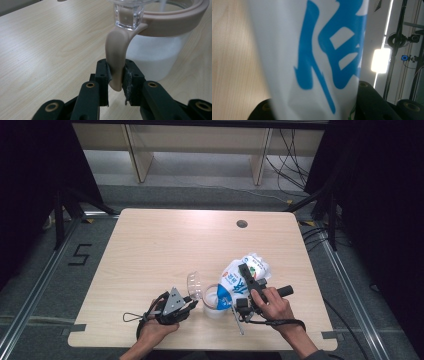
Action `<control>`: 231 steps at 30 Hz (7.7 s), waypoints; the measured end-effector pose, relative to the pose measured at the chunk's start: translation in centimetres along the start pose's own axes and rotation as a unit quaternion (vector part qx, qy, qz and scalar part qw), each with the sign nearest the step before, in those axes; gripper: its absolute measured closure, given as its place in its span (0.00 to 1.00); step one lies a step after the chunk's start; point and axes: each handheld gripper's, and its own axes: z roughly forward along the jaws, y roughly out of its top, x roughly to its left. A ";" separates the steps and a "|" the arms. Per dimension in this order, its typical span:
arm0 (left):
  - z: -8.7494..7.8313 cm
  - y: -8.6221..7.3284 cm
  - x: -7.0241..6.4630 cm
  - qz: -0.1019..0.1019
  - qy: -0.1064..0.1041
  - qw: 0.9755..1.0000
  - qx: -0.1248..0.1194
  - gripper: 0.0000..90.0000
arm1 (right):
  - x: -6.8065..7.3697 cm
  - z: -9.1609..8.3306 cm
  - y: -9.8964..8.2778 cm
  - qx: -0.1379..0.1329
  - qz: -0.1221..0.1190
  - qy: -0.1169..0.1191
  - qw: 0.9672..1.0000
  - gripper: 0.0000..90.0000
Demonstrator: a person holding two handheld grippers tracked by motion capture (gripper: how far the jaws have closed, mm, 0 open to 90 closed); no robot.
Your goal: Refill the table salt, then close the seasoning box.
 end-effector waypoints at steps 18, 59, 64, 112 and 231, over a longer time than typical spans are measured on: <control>0.0 0.0 0.0 -0.001 0.001 1.000 -0.001 0.83 | 0.1 0.0 0.0 0.003 0.005 0.001 1.000 0.91; 0.0 0.0 0.0 0.000 -0.001 1.000 0.000 0.83 | -0.6 0.0 -3.5 -0.008 0.258 0.131 0.957 1.00; 0.0 0.0 0.0 -0.002 -0.003 1.000 0.001 0.83 | -0.5 -0.1 -4.0 0.004 0.290 0.143 0.946 1.00; 0.1 0.0 0.0 -0.004 -0.004 1.000 0.001 0.83 | 3.3 2.0 -8.1 0.003 0.557 0.273 0.784 1.00; -5.6 3.1 1.0 -0.081 -0.008 0.995 -0.049 0.56 | 2.9 -8.5 -10.5 0.054 0.682 0.341 0.645 0.18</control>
